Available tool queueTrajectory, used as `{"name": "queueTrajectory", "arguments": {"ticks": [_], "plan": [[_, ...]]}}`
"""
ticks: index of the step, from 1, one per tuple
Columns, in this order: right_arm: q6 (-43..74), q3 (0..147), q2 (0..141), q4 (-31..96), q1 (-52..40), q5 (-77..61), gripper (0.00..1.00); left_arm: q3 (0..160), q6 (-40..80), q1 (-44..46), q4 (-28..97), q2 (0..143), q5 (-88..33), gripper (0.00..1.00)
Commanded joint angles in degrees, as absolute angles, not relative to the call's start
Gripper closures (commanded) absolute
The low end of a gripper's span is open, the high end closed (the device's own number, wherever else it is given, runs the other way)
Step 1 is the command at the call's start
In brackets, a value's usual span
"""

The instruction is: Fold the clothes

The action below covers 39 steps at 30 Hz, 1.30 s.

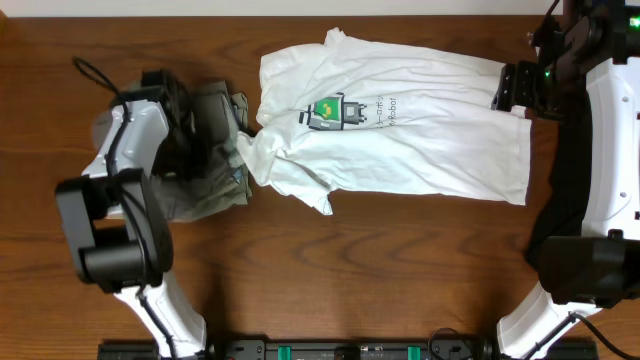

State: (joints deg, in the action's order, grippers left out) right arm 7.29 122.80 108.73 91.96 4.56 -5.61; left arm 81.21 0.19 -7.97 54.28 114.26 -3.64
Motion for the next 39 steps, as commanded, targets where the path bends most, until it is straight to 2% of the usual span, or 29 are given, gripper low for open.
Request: {"name": "queueTrajectory", "arguments": {"ticks": [1,4,7,11,16,21,24,26,28,34,39], "plan": [[8.1,122.9,108.3,91.5,4.9,-5.8,0.23,79.0,1.9,-10.2,55.2,117.4,4.1,0.91],[8.1,122.9,108.3,91.2,4.9,-5.8,0.25,78.9,6.8,-13.4,55.0,118.3,13.9,0.92],[8.1,122.9,108.3,91.3,4.9,-5.8,0.24,79.4,7.6,-17.5,54.2,118.3,16.4,0.93],[8.1,122.9,108.4,90.8,4.9,-5.8,0.20,82.4,7.4,-22.5,53.9,118.2,12.3,0.93],[8.8,122.8,108.9,88.3,5.2,-5.8,0.12,88.3,4.5,-23.7,57.4,115.5,1.6,0.91],[12.7,122.8,110.9,88.2,8.3,-1.0,0.11,92.1,2.6,-20.9,59.9,108.0,-3.0,0.83],[13.7,122.8,111.8,88.3,12.9,-0.4,0.07,92.4,2.6,-18.2,60.6,101.8,-4.2,0.68],[12.5,122.4,112.9,88.8,16.4,-6.4,0.08,92.4,2.6,-15.9,61.3,97.8,-4.3,0.54],[11.2,121.3,114.1,90.1,19.1,-8.7,0.12,92.4,2.6,-13.7,62.2,94.7,-5.2,0.48],[9.6,111.4,114.7,87.2,22.0,-8.5,0.14,92.0,2.6,-6.5,68.1,91.4,-9.1,0.47],[9.7,99.5,114.7,80.0,21.2,-10.3,0.16,87.7,1.6,0.1,67.8,91.6,-11.6,0.47]]}}
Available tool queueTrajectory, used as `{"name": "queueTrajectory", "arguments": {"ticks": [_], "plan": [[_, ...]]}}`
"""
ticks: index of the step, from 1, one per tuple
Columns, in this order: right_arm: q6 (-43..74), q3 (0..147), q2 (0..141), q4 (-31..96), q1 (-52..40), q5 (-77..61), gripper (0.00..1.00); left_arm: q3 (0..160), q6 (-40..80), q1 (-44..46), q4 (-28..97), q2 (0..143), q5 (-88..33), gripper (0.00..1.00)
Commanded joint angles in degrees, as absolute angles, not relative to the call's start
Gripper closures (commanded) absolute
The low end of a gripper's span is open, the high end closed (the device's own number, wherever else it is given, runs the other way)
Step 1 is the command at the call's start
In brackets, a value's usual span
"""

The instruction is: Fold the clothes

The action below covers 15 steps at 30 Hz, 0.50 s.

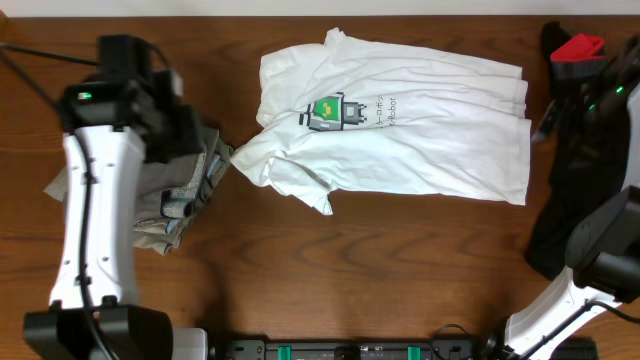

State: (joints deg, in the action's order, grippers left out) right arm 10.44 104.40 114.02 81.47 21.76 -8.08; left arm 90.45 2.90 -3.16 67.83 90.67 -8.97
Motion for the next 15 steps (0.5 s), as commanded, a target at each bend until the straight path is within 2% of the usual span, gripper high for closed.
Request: {"name": "queueTrajectory", "arguments": {"ticks": [1,10,15], "plan": [[9.1,97.4,114.7,78.5,20.9,-11.2,0.17,86.5,1.0,1.8,67.4,91.6,-11.6,0.47],[3.7,92.4,114.3,74.5,19.9,-20.1,0.18,73.6,-4.7,17.4,52.3,92.6,-11.4,0.47],[3.7,92.4,113.8,74.4,19.8,-20.2,0.18,69.8,-7.1,24.6,46.7,96.6,-4.4,0.46]]}}
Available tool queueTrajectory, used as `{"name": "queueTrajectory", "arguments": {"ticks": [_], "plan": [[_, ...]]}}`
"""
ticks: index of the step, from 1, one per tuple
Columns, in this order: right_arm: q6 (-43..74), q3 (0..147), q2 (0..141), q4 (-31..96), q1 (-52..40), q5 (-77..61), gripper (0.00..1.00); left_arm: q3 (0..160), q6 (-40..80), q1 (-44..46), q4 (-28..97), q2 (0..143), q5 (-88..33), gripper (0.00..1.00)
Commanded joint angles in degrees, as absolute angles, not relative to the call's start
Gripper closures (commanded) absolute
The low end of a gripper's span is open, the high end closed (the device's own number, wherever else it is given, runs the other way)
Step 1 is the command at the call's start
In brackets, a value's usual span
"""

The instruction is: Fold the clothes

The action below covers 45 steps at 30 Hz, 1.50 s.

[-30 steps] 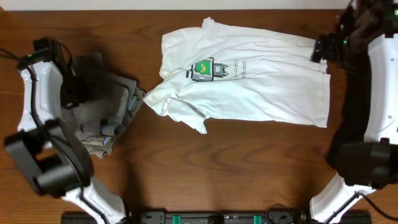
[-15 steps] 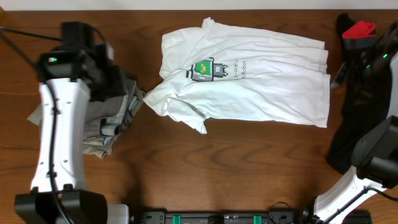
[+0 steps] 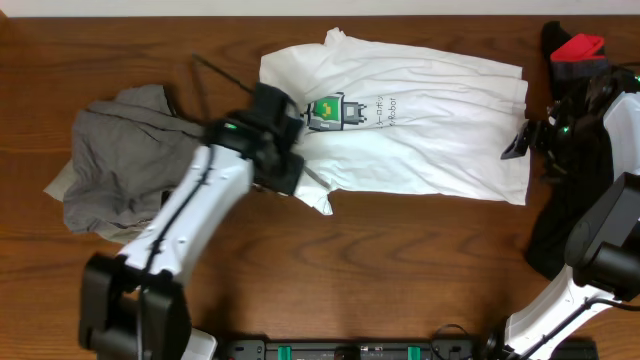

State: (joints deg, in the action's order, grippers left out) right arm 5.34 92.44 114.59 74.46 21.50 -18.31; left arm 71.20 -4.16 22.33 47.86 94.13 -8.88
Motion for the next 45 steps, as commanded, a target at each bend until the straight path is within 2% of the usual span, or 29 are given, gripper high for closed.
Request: {"name": "queueTrajectory", "arguments": {"ticks": [1,14,24,26,29,38,40,42,44,45], "plan": [[3.7,92.4,113.8,74.4,19.8,-20.2,0.18,69.4,-7.8,25.5,45.8,98.0,-4.1,0.46],[3.7,92.4,113.8,73.4,19.7,-20.4,0.18,69.3,-9.4,29.6,38.5,107.2,-3.1,0.46],[3.7,92.4,113.8,73.2,19.7,-20.4,0.18,69.3,-8.3,33.8,48.0,105.0,-3.0,0.45],[3.7,92.4,113.8,73.0,19.7,-20.4,0.18,69.3,-8.5,34.9,48.1,104.4,-1.0,0.38],[3.7,92.4,113.8,72.8,19.7,-20.5,0.17,69.3,-10.6,36.1,47.4,104.6,1.2,0.34],[3.7,92.4,113.8,72.5,19.8,-21.2,0.18,68.4,-10.9,37.1,41.4,107.8,5.3,0.32],[3.7,92.4,113.8,72.4,19.8,-21.3,0.18,68.4,-11.0,37.1,40.4,108.5,6.1,0.34],[3.7,92.4,113.8,72.4,19.8,-21.3,0.18,68.4,-10.9,37.1,39.5,109.5,7.3,0.44],[3.7,92.4,113.8,72.4,19.8,-21.3,0.18,68.4,-10.9,37.1,38.7,110.9,8.4,0.61],[3.7,92.4,113.8,72.4,19.8,-21.4,0.18,68.4,-10.9,37.1,38.4,111.4,8.7,0.66]]}}
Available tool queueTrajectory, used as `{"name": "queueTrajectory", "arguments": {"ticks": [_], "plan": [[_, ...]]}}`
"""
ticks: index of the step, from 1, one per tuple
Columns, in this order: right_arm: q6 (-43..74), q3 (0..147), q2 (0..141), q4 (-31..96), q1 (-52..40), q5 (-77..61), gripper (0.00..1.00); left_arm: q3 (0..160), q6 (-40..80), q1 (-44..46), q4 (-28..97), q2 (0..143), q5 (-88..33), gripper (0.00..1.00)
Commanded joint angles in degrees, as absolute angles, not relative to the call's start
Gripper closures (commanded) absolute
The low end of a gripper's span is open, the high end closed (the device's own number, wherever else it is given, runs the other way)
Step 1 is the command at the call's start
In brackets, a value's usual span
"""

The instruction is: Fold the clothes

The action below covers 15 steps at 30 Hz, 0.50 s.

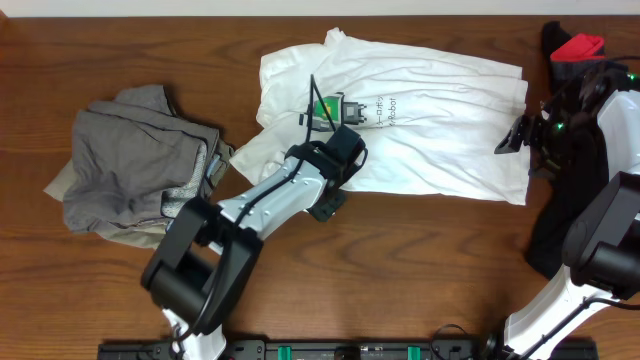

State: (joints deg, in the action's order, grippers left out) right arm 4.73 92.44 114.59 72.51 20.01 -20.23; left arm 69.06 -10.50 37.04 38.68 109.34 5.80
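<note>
A white T-shirt (430, 140) lies spread flat at the back centre, front up, with a green robot print (328, 108) on the chest. My left gripper (338, 148) reaches over the shirt just below that print, near the left sleeve (255, 152). Its fingers are hidden under the wrist, so their state cannot be read. My right gripper (512, 138) hovers at the shirt's right edge, by the hem. Its fingers are too small and dark to judge.
A crumpled grey garment pile (130, 165) lies at the left. Red and black clothing (572, 45) sits at the back right corner, and a black garment (560, 210) lies along the right side under the right arm.
My left gripper has moved right, from the shirt's left sleeve to a spot below the print. The sleeve now shows uncovered. The right gripper sits at nearly the same place by the hem.
First my left arm was at the grey pile, bunched against the shirt's sleeve, and the right gripper was at the shirt's far right corner. Then both arms stood away from the shirt. Afterwards the left reached the sleeve, the right the hem; now the left is by the print.
</note>
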Motion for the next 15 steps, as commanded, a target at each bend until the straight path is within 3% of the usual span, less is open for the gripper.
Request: {"name": "queueTrajectory", "arguments": {"ticks": [1,3,5,15], "plan": [[3.7,92.4,113.8,72.4,19.8,-21.5,0.18,68.4,-10.9,37.1,38.3,111.9,8.7,0.73],[3.7,92.4,113.8,72.4,19.8,-21.5,0.18,68.4,-10.0,37.1,38.3,111.9,9.2,0.89],[3.7,92.4,113.8,72.4,19.9,-21.5,0.18,68.9,-7.3,37.1,39.4,111.2,12.0,0.92],[3.7,92.4,113.8,72.9,19.8,-21.5,0.19,74.9,1.4,36.9,60.5,100.1,14.6,0.93]]}}
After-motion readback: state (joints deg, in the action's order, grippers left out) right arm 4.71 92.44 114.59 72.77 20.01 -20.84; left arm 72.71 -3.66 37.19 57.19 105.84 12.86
